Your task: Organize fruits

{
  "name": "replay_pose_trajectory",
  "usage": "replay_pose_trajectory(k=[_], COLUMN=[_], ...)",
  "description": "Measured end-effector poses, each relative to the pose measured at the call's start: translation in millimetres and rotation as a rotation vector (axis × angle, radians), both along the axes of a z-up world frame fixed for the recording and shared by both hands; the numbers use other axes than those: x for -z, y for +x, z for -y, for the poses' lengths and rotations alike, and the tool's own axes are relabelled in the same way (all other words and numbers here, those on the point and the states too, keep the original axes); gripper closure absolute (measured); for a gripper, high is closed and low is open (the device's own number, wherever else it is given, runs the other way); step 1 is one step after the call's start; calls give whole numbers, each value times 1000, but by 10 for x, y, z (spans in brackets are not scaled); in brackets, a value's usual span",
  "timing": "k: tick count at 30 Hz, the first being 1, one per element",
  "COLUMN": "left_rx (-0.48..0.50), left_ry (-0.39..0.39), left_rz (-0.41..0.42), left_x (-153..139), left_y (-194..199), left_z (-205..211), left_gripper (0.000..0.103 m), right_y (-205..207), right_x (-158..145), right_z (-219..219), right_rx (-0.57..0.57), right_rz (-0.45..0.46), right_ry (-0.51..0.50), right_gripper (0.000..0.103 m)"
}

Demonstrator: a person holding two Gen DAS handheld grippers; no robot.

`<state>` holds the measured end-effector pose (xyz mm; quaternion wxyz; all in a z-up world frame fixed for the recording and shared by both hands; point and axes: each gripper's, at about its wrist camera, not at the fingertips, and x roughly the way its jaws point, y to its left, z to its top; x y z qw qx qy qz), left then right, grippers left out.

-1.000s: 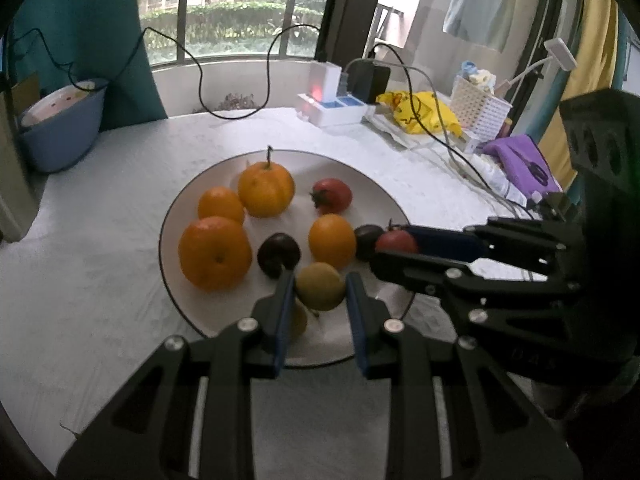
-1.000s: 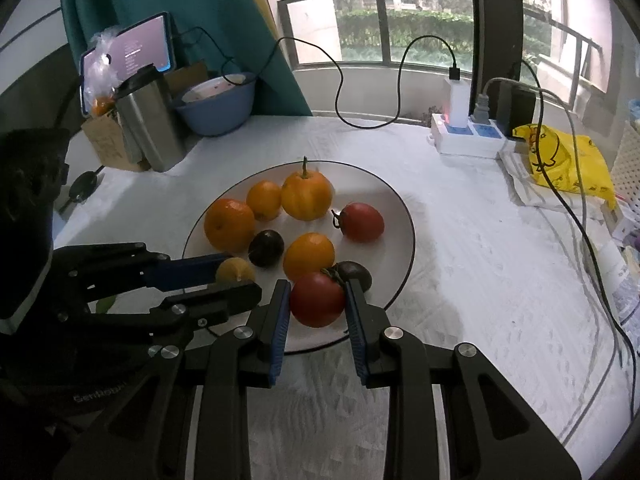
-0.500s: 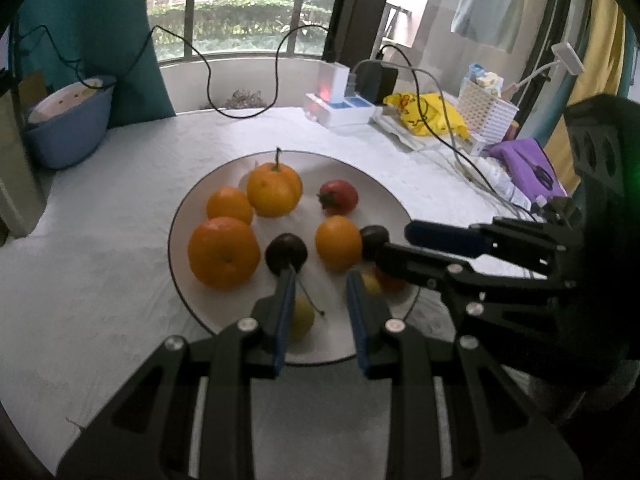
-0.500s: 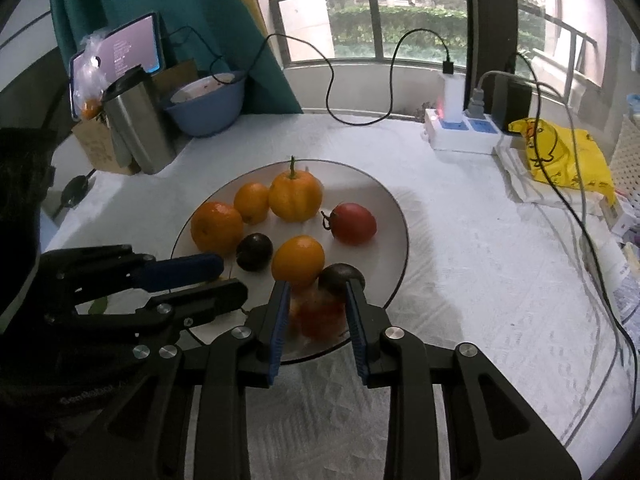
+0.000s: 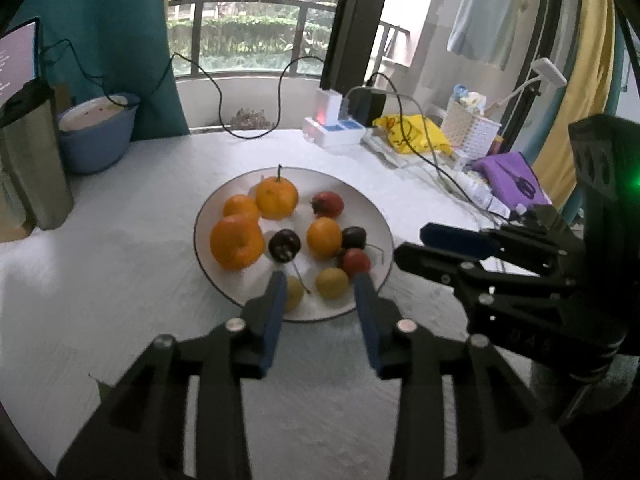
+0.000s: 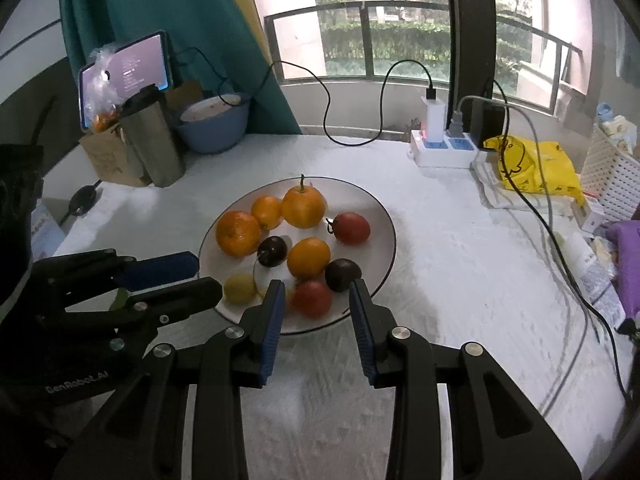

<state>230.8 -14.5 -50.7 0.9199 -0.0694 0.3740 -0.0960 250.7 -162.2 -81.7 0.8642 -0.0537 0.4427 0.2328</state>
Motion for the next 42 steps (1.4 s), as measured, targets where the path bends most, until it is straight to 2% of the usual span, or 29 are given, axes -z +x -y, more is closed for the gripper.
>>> replay_pose_trajectory(k=[2, 14, 22, 38, 42], left_rx=[-2, -13, -26, -59, -94], left_ry=[-10, -3, 21, 64, 79], left_rz=[8, 48, 112, 235, 268], left_x=[-30, -168, -345, -686, -774], left_y=[-75, -481, -806, -1379, -1495], left_z=[-5, 11, 24, 16, -17], left_gripper=[57, 57, 57, 56, 54], right_y=[-73, -446, -747, -1381, -1521], right_x=[-43, -258, -444, -1042, -1174], right_z=[5, 40, 31, 54, 74], right_rx=[1, 4, 3, 17, 25], right_rz=[9, 50, 92, 237, 274], right_ry=[-2, -13, -20, -10, -4], right_gripper=[68, 68, 68, 68, 68])
